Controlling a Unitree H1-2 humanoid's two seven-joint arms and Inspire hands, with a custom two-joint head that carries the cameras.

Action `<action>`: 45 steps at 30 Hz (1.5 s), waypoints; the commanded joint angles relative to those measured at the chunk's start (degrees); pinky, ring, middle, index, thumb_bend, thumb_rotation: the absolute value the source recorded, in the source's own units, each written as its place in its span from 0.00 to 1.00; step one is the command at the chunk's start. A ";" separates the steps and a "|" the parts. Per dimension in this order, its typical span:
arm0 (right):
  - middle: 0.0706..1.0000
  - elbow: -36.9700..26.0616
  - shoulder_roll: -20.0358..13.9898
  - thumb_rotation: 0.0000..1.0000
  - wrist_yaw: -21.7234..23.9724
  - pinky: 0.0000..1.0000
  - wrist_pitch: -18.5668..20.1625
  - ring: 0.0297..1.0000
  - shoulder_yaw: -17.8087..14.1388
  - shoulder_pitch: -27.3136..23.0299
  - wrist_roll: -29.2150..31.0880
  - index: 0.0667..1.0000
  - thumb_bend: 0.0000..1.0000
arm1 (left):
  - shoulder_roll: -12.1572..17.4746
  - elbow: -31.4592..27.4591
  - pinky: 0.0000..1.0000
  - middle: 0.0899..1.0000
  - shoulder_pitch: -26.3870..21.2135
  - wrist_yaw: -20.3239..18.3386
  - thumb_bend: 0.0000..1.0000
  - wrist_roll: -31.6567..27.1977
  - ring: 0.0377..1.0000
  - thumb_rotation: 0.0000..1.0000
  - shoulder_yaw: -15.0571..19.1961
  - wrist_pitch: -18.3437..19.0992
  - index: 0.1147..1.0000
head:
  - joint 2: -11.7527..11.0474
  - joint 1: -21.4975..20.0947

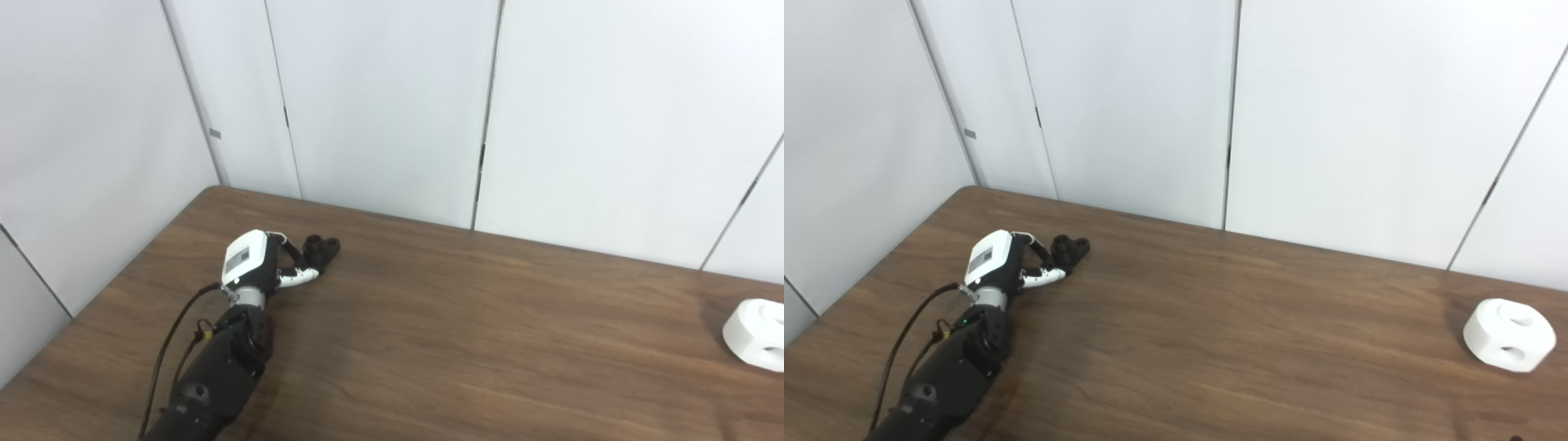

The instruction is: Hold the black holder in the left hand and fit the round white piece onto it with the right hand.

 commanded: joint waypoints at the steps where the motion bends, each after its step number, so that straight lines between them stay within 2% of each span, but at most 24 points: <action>1: 0.98 -1.12 -0.41 1.00 -0.49 1.00 0.51 1.00 -0.54 0.66 0.12 1.00 0.68 | 1.31 0.17 0.96 0.77 -0.20 -1.38 0.52 1.90 0.88 0.05 -1.29 1.41 0.42 | 0.03 0.02; 6: 0.97 -1.60 -0.07 1.00 -0.88 1.00 1.63 1.00 -0.33 0.50 -0.62 1.00 0.68 | 1.52 -0.87 0.95 0.76 0.51 -1.41 0.52 1.90 0.87 0.05 -2.13 0.54 0.42 | 0.12 -1.00; 10: 0.97 -1.78 0.22 1.00 -0.94 1.00 2.19 1.00 0.07 0.22 -1.13 1.00 0.68 | 1.07 -5.24 0.97 0.77 2.34 -3.19 0.52 1.74 0.89 0.05 -2.74 2.01 0.42 | 0.13 -1.65; 16: 0.97 -1.57 0.51 1.00 -0.98 1.00 2.13 1.00 0.69 -0.31 -2.19 1.00 0.67 | 0.07 -10.17 0.98 0.79 5.28 -4.26 0.52 1.61 0.90 0.05 -3.98 1.41 0.42 | 0.28 -2.73; 21: 0.95 -1.40 1.21 1.00 -1.80 1.00 2.56 1.00 0.85 -0.80 -3.33 1.00 0.69 | -1.19 -14.05 0.99 0.79 8.02 -5.69 0.52 2.04 0.91 0.05 -6.56 0.58 0.42 | 0.64 -4.19; 26: 0.92 -1.63 1.79 1.00 -2.69 1.00 2.38 1.00 1.22 -0.96 -4.76 1.00 0.68 | -2.02 -19.68 0.99 0.79 11.13 -7.68 0.52 3.74 0.92 0.05 -9.76 0.89 0.42 | 1.09 -5.26; 29: 0.92 -2.46 2.12 1.00 -3.13 1.00 3.37 1.00 1.47 -0.67 -5.10 1.00 0.69 | -2.26 -23.22 0.95 0.80 13.06 -8.28 0.52 6.03 0.91 0.06 -11.86 1.16 0.42 | 1.48 -5.85; 33: 0.92 -3.56 2.14 1.00 -3.19 1.00 4.12 1.00 1.70 -0.17 -5.28 1.00 0.68 | -2.70 -28.79 0.99 0.82 15.78 -11.22 0.52 7.01 0.93 0.06 -13.76 1.45 0.42 | 2.31 -6.83; 38: 0.92 -5.14 2.28 1.00 -3.17 1.00 5.21 0.99 2.04 0.24 -5.53 1.00 0.68 | -3.25 -34.82 1.00 0.83 18.40 -15.52 0.52 8.49 0.96 0.06 -16.06 1.64 0.42 | 3.19 -8.15; 45: 0.91 -5.72 2.36 1.00 -3.38 1.00 4.86 0.97 2.90 -0.11 -6.58 1.00 0.66 | -4.44 -41.82 1.00 0.83 21.22 -21.48 0.52 10.82 0.96 0.06 -20.41 0.85 0.42 | 4.53 -10.81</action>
